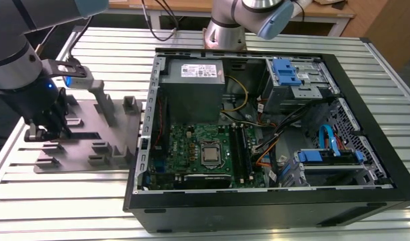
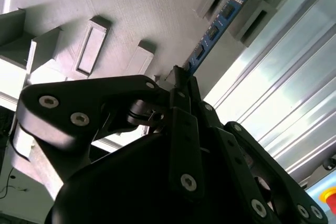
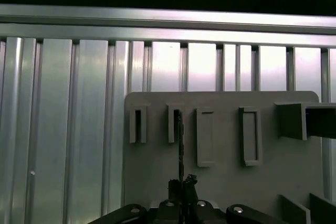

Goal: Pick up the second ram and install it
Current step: 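Pick up the second ram and move it above second insertion slot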

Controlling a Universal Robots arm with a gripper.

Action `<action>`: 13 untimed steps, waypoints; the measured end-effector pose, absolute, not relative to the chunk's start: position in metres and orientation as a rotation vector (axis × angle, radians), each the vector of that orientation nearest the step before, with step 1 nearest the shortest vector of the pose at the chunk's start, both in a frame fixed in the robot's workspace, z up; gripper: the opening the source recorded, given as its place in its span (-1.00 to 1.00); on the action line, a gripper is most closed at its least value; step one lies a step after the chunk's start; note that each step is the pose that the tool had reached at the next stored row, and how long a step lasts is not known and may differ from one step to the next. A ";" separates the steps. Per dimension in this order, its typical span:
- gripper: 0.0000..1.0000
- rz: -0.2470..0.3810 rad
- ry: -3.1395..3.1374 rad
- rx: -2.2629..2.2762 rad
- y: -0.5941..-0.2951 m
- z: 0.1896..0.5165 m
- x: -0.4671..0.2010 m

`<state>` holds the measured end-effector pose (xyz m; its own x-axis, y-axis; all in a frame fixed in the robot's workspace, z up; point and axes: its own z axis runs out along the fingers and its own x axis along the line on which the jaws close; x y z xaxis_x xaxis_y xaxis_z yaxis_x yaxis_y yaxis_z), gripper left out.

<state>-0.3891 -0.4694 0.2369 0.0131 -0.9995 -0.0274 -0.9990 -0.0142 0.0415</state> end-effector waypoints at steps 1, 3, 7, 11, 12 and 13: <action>-0.73 -0.076 -2.198 2.229 -0.469 0.238 -0.389; -0.73 -0.076 -2.198 2.229 -0.469 0.242 -0.389; -0.73 -0.076 -2.198 2.229 -0.469 0.248 -0.389; -0.73 -0.076 -2.198 2.229 -0.469 0.254 -0.389; -0.73 -0.076 -2.198 2.229 -0.469 0.256 -0.389; -0.73 -0.076 -2.198 2.229 -0.469 0.257 -0.389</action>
